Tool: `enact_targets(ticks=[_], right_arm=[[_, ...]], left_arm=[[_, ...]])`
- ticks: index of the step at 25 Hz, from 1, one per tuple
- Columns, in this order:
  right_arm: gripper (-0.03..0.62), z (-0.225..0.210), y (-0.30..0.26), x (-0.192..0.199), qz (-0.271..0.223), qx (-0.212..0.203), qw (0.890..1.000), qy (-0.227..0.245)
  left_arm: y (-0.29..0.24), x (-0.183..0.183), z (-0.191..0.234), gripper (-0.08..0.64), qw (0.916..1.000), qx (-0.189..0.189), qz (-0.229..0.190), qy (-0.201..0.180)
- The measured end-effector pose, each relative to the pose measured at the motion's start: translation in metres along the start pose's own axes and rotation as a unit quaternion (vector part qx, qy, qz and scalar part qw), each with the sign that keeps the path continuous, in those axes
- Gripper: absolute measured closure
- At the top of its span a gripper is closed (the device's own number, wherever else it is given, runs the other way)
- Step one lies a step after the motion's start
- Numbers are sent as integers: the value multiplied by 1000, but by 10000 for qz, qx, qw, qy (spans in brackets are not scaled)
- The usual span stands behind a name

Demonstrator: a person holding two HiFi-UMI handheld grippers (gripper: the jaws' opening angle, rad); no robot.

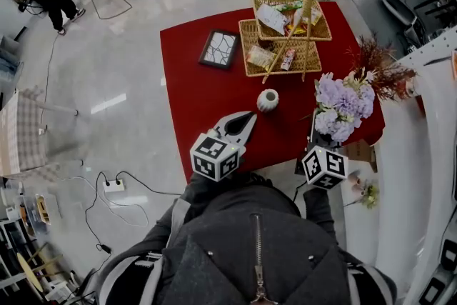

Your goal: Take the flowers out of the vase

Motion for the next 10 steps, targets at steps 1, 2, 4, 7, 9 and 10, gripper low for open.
enact_targets(ticks=[1, 2, 4, 7, 9, 10], right_arm=[[552, 1, 0, -1, 4, -1, 10000, 4], [553, 2, 0, -2, 7, -2, 10000, 9], [554, 2, 0, -2, 8, -7, 10000, 15], [553, 2, -1, -1, -11, -11, 10000, 3], [554, 1, -1, -2, -25, -4, 10000, -22], [553, 0, -1, -2, -32, 1, 10000, -35]], left_arm=[[0, 0, 0, 552, 10000, -11, -3, 6], [1, 0, 1, 552, 10000, -22, -6, 13], [2, 0, 2, 552, 10000, -34, -14, 28], [2, 0, 3, 552, 10000, -42, -13, 43], [2, 0, 3, 552, 10000, -46, -12, 47], [2, 0, 3, 552, 10000, -46, -13, 48]])
Point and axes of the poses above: the fingertips, and each gripper's own axes: y backward along the fingers, z to its left, x out of its underside, the point moved 4 cm from there along y, backward along the fingers, and after that the axes turned 4 degrees about -x, right-handed, at the moved point
